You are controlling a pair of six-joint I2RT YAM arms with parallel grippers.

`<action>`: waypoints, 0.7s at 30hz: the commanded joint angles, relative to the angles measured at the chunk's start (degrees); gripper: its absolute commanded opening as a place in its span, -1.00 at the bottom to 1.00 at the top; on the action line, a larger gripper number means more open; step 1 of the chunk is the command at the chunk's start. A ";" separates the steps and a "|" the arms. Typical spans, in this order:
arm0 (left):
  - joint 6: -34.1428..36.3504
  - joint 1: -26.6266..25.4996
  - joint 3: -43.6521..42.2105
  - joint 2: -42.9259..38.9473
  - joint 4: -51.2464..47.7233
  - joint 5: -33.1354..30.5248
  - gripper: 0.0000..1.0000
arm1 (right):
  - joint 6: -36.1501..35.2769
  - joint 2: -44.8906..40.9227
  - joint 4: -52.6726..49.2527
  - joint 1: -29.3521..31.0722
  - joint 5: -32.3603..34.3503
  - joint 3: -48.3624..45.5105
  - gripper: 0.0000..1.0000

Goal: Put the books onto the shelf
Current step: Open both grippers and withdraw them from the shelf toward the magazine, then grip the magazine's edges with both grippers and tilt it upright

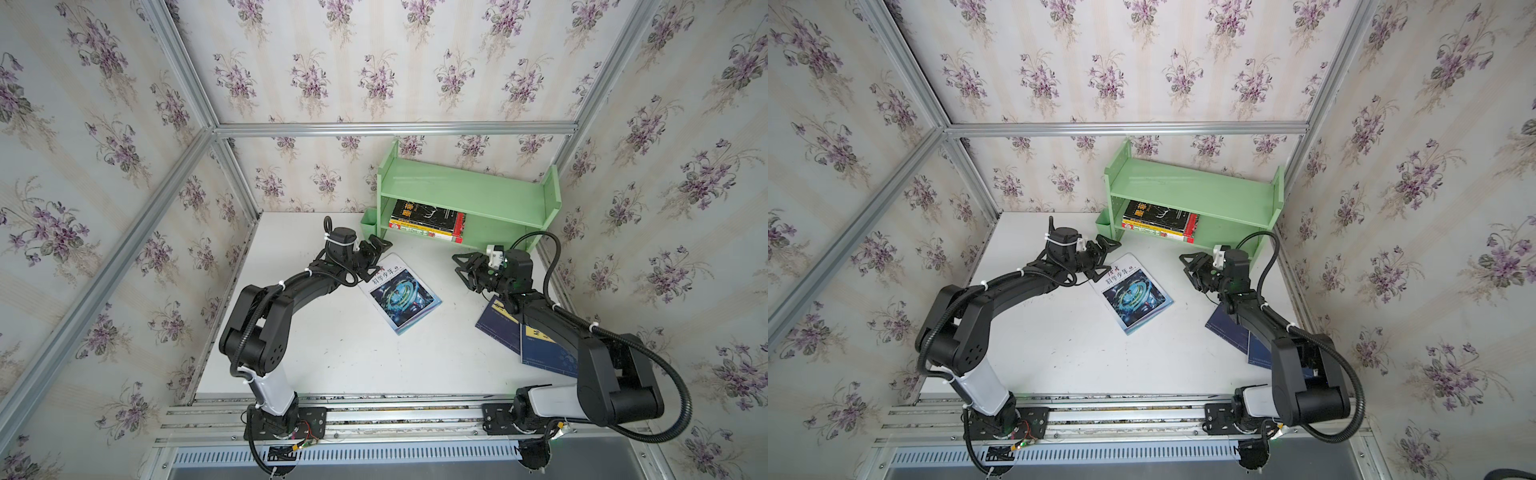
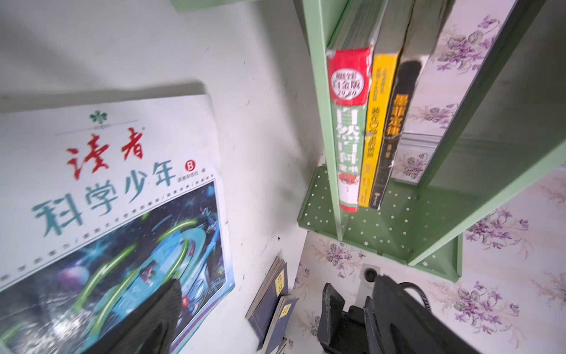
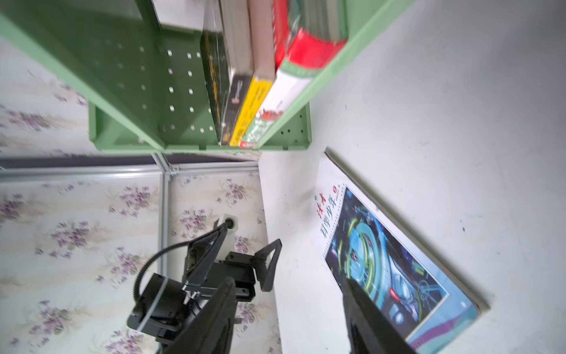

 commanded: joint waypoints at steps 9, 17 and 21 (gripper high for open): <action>3.10 -1.17 -12.00 -3.23 -2.89 -2.23 0.99 | -14.60 -2.66 -8.91 6.84 15.70 -5.37 0.16; 3.40 -2.32 -11.70 -0.79 -6.77 -5.06 0.96 | -30.99 5.21 -18.10 14.15 24.56 4.24 0.17; 5.23 -3.19 -10.06 1.05 -9.41 -6.05 0.94 | -34.05 11.25 -19.78 14.46 24.81 7.93 0.17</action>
